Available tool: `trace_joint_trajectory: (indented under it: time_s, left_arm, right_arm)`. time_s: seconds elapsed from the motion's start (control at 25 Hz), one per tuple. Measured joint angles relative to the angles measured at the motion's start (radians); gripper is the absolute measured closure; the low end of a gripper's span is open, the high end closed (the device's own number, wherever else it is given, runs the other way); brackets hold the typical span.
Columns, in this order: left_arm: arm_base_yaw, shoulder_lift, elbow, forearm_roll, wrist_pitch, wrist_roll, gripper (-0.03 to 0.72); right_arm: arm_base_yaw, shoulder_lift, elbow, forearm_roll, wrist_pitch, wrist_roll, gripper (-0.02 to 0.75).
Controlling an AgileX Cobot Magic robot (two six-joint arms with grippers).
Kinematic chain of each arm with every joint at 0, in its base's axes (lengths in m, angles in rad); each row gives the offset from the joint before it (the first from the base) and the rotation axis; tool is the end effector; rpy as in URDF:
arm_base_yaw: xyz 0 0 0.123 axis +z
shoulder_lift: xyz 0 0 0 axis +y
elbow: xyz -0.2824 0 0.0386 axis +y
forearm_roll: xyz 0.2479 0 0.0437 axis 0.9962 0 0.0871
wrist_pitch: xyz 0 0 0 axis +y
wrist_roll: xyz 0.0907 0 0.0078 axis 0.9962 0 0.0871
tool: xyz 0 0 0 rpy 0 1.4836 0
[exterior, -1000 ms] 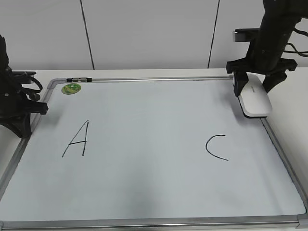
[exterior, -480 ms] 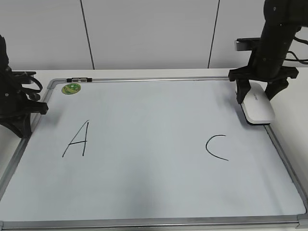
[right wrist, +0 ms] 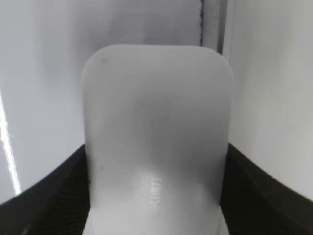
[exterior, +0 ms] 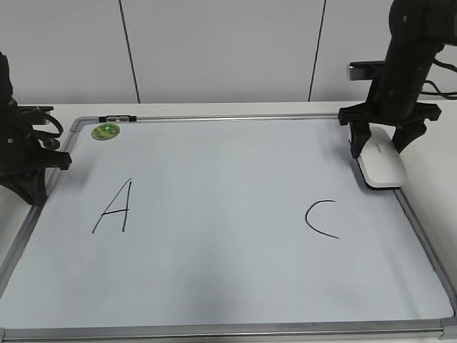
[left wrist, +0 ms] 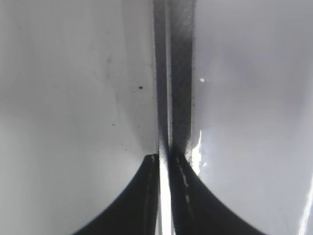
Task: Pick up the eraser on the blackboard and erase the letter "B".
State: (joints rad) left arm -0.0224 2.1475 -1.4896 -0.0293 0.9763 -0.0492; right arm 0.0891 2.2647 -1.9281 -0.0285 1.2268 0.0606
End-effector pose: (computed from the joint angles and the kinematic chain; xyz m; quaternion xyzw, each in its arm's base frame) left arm 0.4111 -0.0114 0.1307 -0.0215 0.9996 -0.0127 0.0114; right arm 0.4655 0.0391 0.1842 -0.0184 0.9986 -0.0101 0.0482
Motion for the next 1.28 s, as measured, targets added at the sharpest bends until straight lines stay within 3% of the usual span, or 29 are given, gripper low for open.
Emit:
trace_joint_trajectory:
  time_s: [1.08, 1.2, 1.28]
  left_arm:
    - [0.000, 0.000, 0.000, -0.002, 0.000, 0.000, 0.650]
    - [0.000, 0.000, 0.000, -0.002, 0.000, 0.000, 0.650]
    - [0.000, 0.000, 0.000, -0.004, 0.000, 0.000, 0.650]
  right_arm:
    - [0.000, 0.047, 0.004, -0.011, -0.006, -0.002, 0.207]
    - [0.000, 0.047, 0.004, -0.006, -0.006, -0.002, 0.186]
    - [0.000, 0.047, 0.004, -0.001, -0.006, -0.002, 0.127]
